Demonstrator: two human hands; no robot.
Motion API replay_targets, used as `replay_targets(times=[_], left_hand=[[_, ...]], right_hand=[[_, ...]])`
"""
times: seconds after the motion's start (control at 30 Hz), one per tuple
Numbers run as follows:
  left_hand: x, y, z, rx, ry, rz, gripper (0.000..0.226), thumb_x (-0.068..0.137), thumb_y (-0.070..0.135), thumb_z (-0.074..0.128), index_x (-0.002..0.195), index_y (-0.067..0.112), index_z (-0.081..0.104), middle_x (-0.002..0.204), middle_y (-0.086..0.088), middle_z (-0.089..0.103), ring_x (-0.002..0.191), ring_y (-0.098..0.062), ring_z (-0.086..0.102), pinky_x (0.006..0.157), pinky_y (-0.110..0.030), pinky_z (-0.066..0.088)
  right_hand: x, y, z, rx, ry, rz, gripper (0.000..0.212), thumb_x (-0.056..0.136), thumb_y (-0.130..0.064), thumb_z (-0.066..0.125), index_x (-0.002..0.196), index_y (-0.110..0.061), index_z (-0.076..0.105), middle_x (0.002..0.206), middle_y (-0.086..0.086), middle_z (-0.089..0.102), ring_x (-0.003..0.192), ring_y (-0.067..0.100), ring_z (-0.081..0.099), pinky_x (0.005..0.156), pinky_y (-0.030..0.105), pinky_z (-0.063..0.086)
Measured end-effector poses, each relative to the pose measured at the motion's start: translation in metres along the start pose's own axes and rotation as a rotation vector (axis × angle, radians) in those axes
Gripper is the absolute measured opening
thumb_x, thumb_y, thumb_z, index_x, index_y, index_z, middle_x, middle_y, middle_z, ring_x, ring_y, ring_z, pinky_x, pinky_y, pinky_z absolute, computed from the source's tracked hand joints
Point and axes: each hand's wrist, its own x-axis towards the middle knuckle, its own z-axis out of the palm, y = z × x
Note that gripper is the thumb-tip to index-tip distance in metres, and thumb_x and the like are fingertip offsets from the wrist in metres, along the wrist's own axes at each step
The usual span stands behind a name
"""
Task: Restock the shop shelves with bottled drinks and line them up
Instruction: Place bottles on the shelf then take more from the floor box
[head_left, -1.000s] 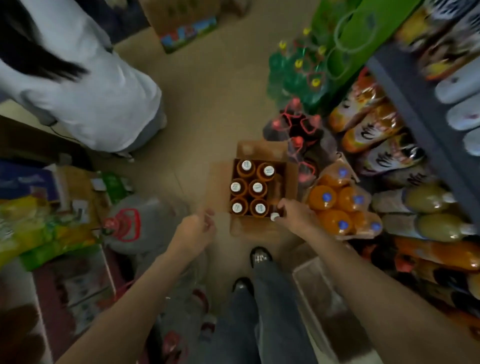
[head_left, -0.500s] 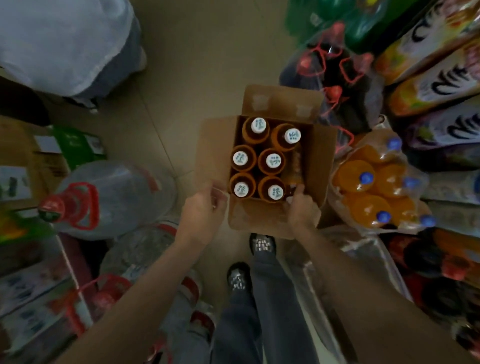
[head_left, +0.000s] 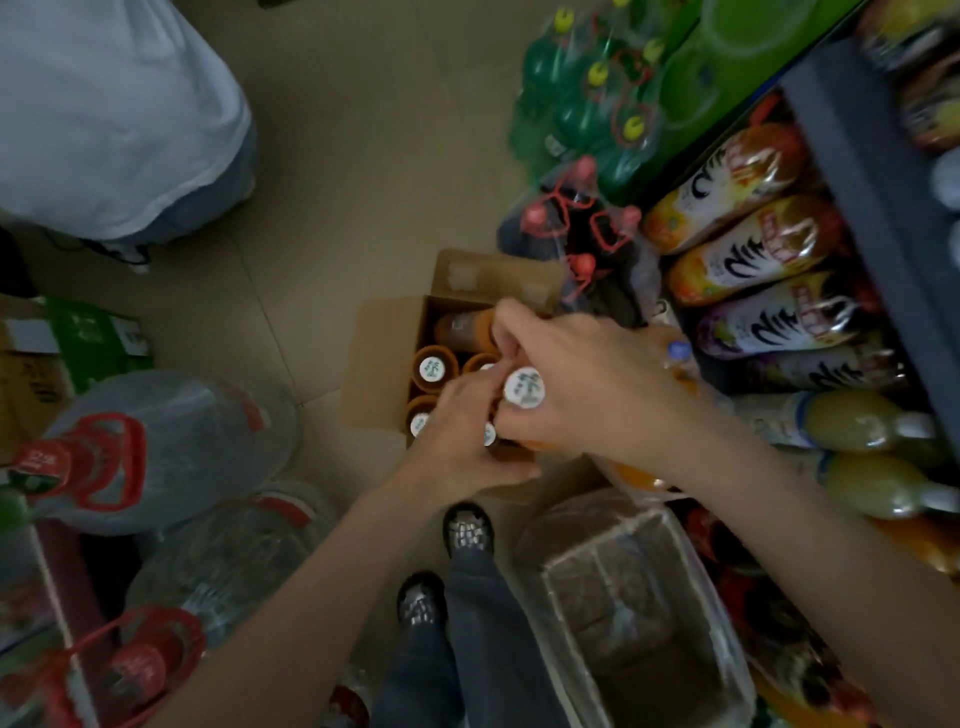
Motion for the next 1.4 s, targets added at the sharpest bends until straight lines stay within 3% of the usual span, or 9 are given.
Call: replay_targets(times=[0.13,0.23,0.27,0.33,0.43,0.6,0.93,1.3,1.4], left_hand=[[-0.006,0.005,-0.001,-0.200,0.056,-0.138,0.048,0.056,0.018,0.088,0.090,0.033,0.057,0.088,0.027,0.059,0.079,0.015,0.058,0.072,-0.001,0.042],[-0.019,-0.015,-0.018,-0.335,0.116,-0.329,0.042,0.061,0.011,0.082,0.092,0.024,0.057,0.086,0.018,0.061,0.077,0.005,0.059,0.060,-0.003,0.045],[-0.025,-0.022,-0.024,-0.355,0.140,-0.376,0.038,0.064,0.010,0.081,0.093,0.020,0.057,0.087,0.014,0.062,0.079,0.001,0.059,0.058,-0.004,0.046],[-0.039,-0.037,-0.035,-0.356,0.212,-0.459,0.035,0.066,0.011,0.079,0.095,0.013,0.060,0.090,0.007,0.064,0.083,-0.009,0.061,0.059,-0.008,0.048],[-0.061,-0.059,-0.049,-0.274,0.286,-0.513,0.049,0.064,0.016,0.081,0.107,0.007,0.059,0.102,-0.002,0.066,0.095,-0.017,0.061,0.074,-0.020,0.048],[-0.080,-0.073,-0.058,-0.162,0.252,-0.515,0.047,0.061,0.019,0.084,0.100,0.013,0.058,0.105,-0.002,0.065,0.101,-0.018,0.060,0.092,-0.037,0.048],[-0.099,0.060,-0.054,-0.136,0.113,-0.297,0.052,0.068,0.015,0.081,0.112,0.013,0.054,0.105,0.002,0.058,0.099,-0.015,0.055,0.084,-0.025,0.041],[-0.157,0.388,0.006,0.066,-0.074,0.307,0.050,0.061,0.024,0.086,0.099,0.010,0.057,0.093,-0.003,0.062,0.073,-0.001,0.060,0.064,-0.012,0.041],[-0.178,0.473,0.048,0.099,-0.151,0.467,0.039,0.068,0.018,0.081,0.094,0.013,0.053,0.085,0.001,0.057,0.080,-0.010,0.054,0.061,-0.013,0.037]], right_hand=[[0.011,0.000,-0.025,0.363,0.183,-0.095,0.036,0.072,-0.034,0.069,0.094,-0.017,0.048,0.068,-0.007,0.054,0.055,0.006,0.048,0.050,0.023,0.035],[0.022,0.022,0.018,1.064,0.227,0.111,0.025,0.082,-0.034,0.064,0.093,-0.014,0.054,0.075,0.001,0.055,0.057,0.005,0.048,0.049,0.019,0.038],[0.025,0.032,0.046,1.093,0.245,0.194,0.019,0.085,-0.033,0.061,0.092,-0.017,0.054,0.076,-0.001,0.056,0.062,0.007,0.051,0.054,0.023,0.042],[0.028,0.052,0.113,0.696,0.187,0.303,0.020,0.086,-0.031,0.063,0.101,-0.020,0.055,0.094,-0.003,0.058,0.083,0.011,0.057,0.073,0.031,0.047],[0.029,0.057,0.201,0.144,-0.150,0.276,0.047,0.084,-0.023,0.063,0.127,-0.020,0.044,0.132,0.007,0.035,0.120,0.030,0.042,0.097,0.041,0.042],[0.041,0.042,0.218,0.114,-0.026,0.376,0.028,0.092,-0.011,0.046,0.119,-0.017,0.044,0.135,0.009,0.029,0.110,0.038,0.049,0.089,0.045,0.046],[-0.090,-0.004,0.034,0.323,0.478,0.382,0.033,0.076,-0.019,0.073,0.104,-0.007,0.062,0.108,0.013,0.058,0.105,0.026,0.053,0.081,0.027,0.034],[-0.444,-0.093,-0.222,0.165,1.212,0.533,0.034,0.084,-0.026,0.066,0.105,-0.002,0.056,0.097,0.010,0.051,0.095,0.025,0.052,0.073,0.025,0.032],[-0.540,-0.105,-0.254,0.031,1.359,0.664,0.035,0.090,-0.029,0.058,0.108,0.000,0.052,0.102,0.012,0.049,0.101,0.030,0.051,0.074,0.024,0.030]])
